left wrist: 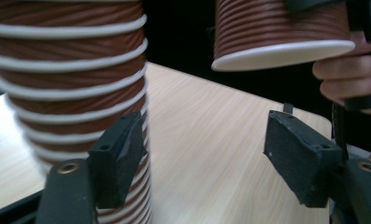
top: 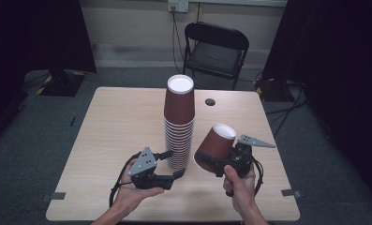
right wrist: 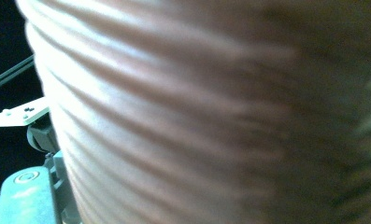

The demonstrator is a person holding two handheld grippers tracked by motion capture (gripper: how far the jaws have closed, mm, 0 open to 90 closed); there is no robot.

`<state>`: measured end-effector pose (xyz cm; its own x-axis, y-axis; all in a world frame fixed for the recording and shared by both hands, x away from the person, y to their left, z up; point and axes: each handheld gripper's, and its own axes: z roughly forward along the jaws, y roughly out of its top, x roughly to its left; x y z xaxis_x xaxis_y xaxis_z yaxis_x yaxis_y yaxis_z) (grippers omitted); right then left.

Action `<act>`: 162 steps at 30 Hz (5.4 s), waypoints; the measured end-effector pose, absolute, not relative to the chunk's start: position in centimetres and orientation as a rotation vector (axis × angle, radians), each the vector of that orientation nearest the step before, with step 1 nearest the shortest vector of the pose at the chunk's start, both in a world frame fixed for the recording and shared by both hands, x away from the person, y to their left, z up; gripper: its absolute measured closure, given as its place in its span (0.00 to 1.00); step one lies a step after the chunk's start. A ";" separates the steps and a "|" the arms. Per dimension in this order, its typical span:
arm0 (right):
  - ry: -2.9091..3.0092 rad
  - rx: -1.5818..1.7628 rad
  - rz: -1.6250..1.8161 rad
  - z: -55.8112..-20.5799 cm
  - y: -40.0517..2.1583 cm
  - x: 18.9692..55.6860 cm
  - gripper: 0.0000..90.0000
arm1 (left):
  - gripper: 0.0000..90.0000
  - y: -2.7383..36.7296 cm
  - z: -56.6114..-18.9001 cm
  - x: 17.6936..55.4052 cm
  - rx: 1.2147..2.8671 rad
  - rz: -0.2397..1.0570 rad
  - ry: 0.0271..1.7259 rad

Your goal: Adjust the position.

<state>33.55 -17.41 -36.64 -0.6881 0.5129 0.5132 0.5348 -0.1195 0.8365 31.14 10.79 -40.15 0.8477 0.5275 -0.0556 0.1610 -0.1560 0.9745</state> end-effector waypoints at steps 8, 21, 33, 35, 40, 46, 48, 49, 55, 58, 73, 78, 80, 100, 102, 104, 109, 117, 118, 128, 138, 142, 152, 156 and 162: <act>-2.086 -1.189 -1.974 -36.7 -16.1 32.7 0.14 | 0.44 9.6 -40.5 31.1 1.694 0.328 0.547; -2.013 -1.180 -1.965 -37.0 -14.5 31.9 0.14 | 0.52 8.7 -40.7 30.6 1.627 0.423 0.492; -1.921 -1.159 -1.908 -37.8 -13.1 31.9 0.14 | 0.65 8.5 -41.4 30.5 1.538 0.465 0.482; -1.903 -1.163 -1.901 -37.9 -13.0 31.9 0.14 | 0.66 8.4 -41.4 30.5 1.526 0.460 0.484; -1.852 -1.189 -1.880 -38.4 -12.7 31.9 0.14 | 0.70 8.4 -41.4 30.4 1.521 0.484 0.491; -1.805 -1.190 -1.884 -38.9 -12.4 31.8 0.14 | 0.75 8.5 -41.4 30.0 1.481 0.539 0.483; -1.784 -1.196 -1.884 -39.0 -12.3 31.8 0.14 | 0.76 8.5 -41.4 29.9 1.474 0.563 0.486; -1.774 -1.197 -1.877 -39.1 -12.2 31.9 0.14 | 0.78 8.5 -41.4 30.0 1.467 0.564 0.488; -1.608 -1.233 -1.816 -40.0 -12.4 32.4 0.14 | 0.78 8.6 -41.5 29.7 1.428 0.612 0.487; -1.606 -1.266 -1.798 -40.4 -12.4 32.4 0.14 | 0.82 8.4 -41.7 29.6 1.446 0.638 0.474; -1.598 -1.241 -1.828 -40.4 -12.3 32.2 0.12 | 0.94 8.8 -41.8 29.9 1.456 0.687 0.436; -1.603 -1.214 -1.851 -40.3 -12.2 32.2 0.12 | 0.95 9.1 -41.7 30.0 1.433 0.668 0.424; -1.606 -1.206 -1.862 -40.2 -12.2 32.2 0.12 | 0.95 9.2 -41.7 30.0 1.425 0.670 0.426; -1.643 -1.253 -2.001 -39.1 -15.0 33.4 0.13 | 0.96 10.0 -42.0 29.8 1.495 0.578 0.457; -1.643 -1.256 -2.010 -39.0 -15.3 33.5 0.13 | 0.96 10.2 -41.9 29.7 1.508 0.556 0.467; -1.645 -1.257 -2.021 -38.9 -15.5 33.6 0.14 | 0.96 10.5 -41.8 29.7 1.523 0.530 0.477; -1.661 -1.284 -2.036 -38.7 -16.2 33.9 0.14 | 0.95 11.6 -41.6 29.7 1.597 0.462 0.514; -1.808 -1.319 -2.059 -38.3 -17.5 33.9 0.14 | 0.95 12.6 -41.6 30.1 1.776 0.310 0.561; -1.826 -1.322 -2.059 -38.3 -17.7 33.9 0.14 | 0.95 12.6 -41.6 30.2 1.779 0.291 0.569; -2.085 -1.244 -2.039 -38.9 -19.5 32.8 0.14 | 0.95 12.3 -41.6 30.6 1.876 0.202 0.552; -2.296 -1.008 -1.994 -38.4 -19.8 31.5 0.15 | 0.95 12.6 -42.1 31.5 1.973 0.098 0.626; -2.400 -0.876 -1.954 -38.6 -18.9 31.0 0.14 | 0.95 12.4 -42.5 31.6 2.036 0.063 0.649; -2.780 -0.638 -1.761 -39.6 -15.4 29.9 0.15 | 0.95 12.4 -42.7 32.7 2.074 0.017 0.707; -2.867 -0.546 -1.713 -39.9 -14.5 29.8 0.15 | 0.95 12.4 -42.9 33.2 2.119 -0.020 0.732; -3.005 -0.357 -1.599 -40.7 -13.2 29.4 0.16 | 0.95 12.3 -42.9 33.5 2.147 -0.040 0.759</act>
<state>29.43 -13.17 -40.75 -0.9393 0.3094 -0.1480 0.0501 0.5505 0.8333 33.51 12.26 -42.92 0.8163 0.5049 -0.2808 0.5316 -0.4661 0.7072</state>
